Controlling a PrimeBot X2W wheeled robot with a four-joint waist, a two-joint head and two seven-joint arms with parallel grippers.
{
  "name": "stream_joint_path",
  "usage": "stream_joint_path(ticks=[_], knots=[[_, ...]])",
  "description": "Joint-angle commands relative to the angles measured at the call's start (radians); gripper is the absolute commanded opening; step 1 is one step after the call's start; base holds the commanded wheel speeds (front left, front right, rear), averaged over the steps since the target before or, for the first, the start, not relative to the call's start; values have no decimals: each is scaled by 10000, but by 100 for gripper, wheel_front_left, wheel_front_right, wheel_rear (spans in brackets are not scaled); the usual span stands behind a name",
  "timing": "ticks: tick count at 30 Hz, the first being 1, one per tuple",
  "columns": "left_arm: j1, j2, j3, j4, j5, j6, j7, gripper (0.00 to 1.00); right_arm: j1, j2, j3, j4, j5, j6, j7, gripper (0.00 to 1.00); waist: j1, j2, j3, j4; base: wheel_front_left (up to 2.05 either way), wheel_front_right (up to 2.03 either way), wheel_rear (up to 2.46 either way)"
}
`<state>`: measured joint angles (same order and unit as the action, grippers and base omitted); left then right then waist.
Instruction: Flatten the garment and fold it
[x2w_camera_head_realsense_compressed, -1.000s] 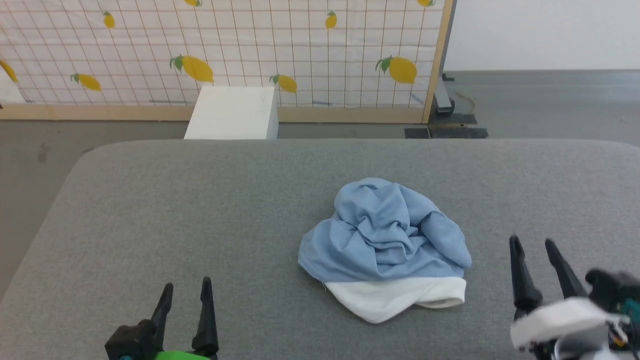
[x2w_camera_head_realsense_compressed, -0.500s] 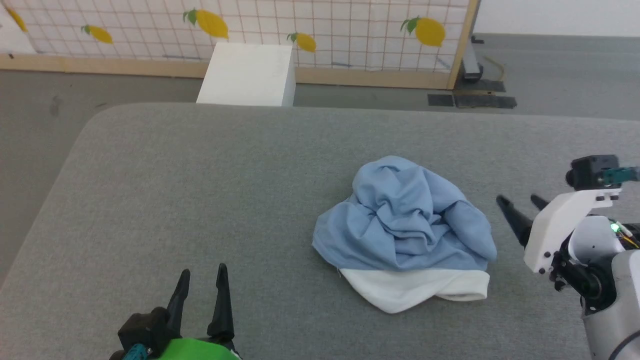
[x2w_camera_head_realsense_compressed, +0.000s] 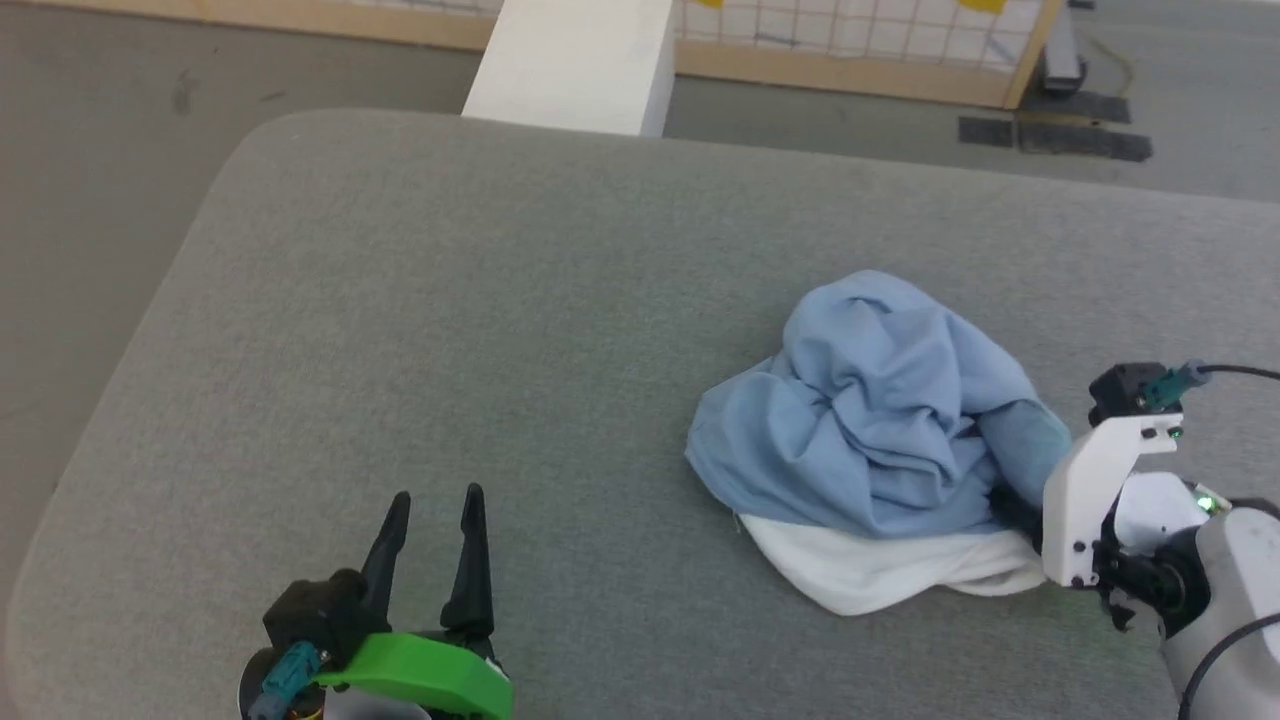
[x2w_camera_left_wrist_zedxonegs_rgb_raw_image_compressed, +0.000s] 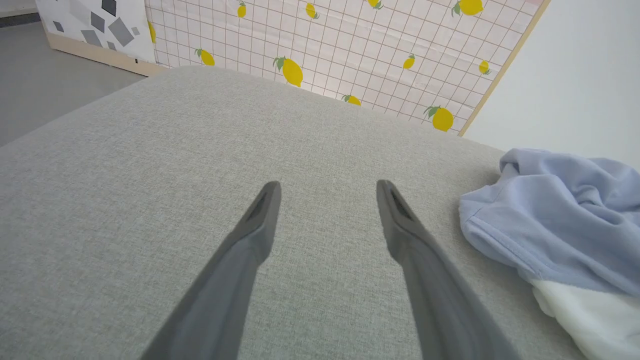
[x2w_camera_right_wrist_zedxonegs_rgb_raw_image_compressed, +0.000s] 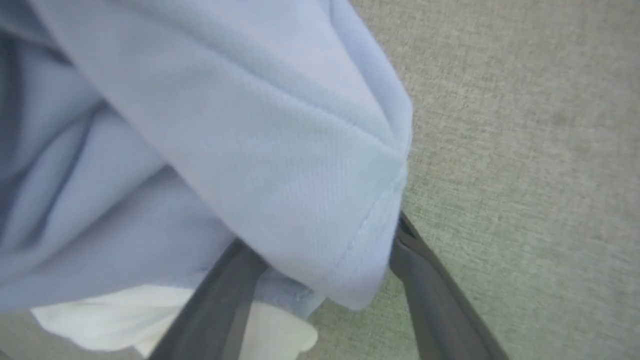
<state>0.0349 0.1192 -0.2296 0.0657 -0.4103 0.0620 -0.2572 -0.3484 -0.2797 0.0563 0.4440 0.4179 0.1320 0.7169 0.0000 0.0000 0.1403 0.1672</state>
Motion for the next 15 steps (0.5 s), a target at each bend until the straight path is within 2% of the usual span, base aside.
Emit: stream_joint_path(ticks=[1, 2, 3, 10, 15], knots=[[-156, -62, 54, 47, 73, -60, -45, 100, -252, -91, 112, 86, -45, -13, -162, 43, 0, 0, 251, 236, 0, 0, 0], [-161, -77, 81, 72, 90, -73, -45, 100, -337, -158, 159, 117, -33, -13, -338, 3, 0, 0, 256, 236, 0, 0, 0], [-159, -91, 104, 93, 97, -81, -45, 100, -395, -209, 183, 154, -19, -13, -455, 0, 0, 0, 250, 228, 0, 0, 0], [47, -222, 321, 296, 75, -146, -45, 100, -856, -553, 595, 10, 509, -13, -1065, 0, 0, 0, -250, -145, 0, 0, 0], [214, -259, 408, 325, 108, -183, -45, 100, -1435, -667, -53, -529, 1227, -13, -1466, 0, 0, 0, -733, -514, 0, 0, 0]])
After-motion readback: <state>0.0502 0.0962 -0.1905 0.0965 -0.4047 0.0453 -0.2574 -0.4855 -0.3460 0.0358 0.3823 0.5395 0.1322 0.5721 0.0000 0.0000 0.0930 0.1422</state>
